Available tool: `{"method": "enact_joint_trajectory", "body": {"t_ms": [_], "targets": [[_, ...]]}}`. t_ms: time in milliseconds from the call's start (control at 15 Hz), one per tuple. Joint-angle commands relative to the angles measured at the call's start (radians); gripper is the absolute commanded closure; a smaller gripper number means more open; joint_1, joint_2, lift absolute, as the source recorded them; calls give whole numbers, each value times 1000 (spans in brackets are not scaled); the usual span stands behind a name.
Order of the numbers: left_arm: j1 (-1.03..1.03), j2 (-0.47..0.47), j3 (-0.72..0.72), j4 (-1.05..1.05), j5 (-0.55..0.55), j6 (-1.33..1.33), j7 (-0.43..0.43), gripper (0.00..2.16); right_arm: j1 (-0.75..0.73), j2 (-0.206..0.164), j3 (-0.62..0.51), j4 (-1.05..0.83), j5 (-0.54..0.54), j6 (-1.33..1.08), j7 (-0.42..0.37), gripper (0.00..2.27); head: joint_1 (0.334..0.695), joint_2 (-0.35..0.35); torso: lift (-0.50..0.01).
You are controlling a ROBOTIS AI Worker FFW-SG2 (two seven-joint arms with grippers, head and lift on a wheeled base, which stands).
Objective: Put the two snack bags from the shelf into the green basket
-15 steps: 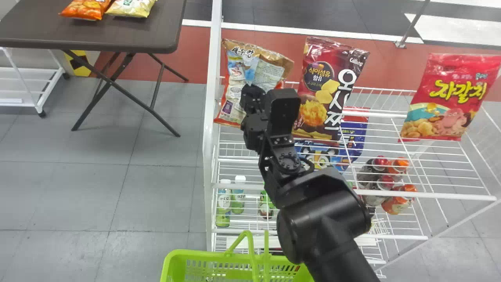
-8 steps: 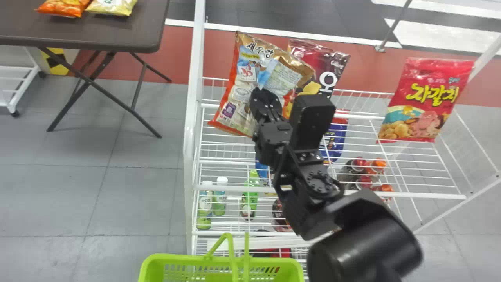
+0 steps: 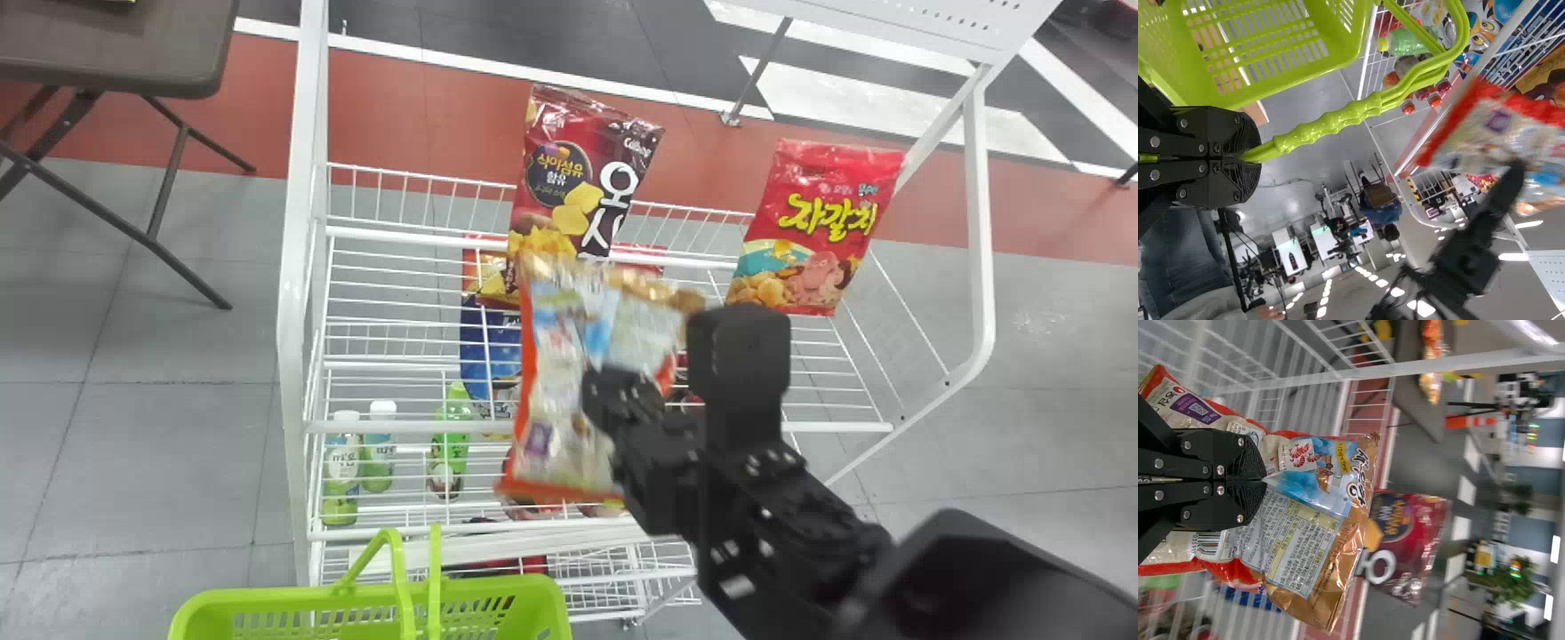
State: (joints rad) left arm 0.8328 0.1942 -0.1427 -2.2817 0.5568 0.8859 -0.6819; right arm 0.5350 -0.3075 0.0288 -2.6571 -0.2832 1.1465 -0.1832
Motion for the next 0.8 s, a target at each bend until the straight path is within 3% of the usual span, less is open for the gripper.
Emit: {"method": "enact_joint_trajectory", "body": {"t_ms": [0, 200, 400, 733], "targets": [[-1, -1, -2, 1, -2, 0, 1, 1899, 63, 1, -89, -76, -80, 212, 50, 2111, 695, -350, -12], [-1, -2, -3, -1, -2, -3, 1, 1899, 123, 13, -122, -107, -102, 408, 136, 2111, 695, -350, -12], [2, -4, -11, -1, -5, -12, 2, 1899, 160, 30, -96, -95, -106, 426, 209, 2111, 695, -350, -12], [2, -9, -48, -4, -37, -12, 13, 1899, 138, 33, 62, 34, -102, 426, 219, 2111, 695, -350, -12]]}}
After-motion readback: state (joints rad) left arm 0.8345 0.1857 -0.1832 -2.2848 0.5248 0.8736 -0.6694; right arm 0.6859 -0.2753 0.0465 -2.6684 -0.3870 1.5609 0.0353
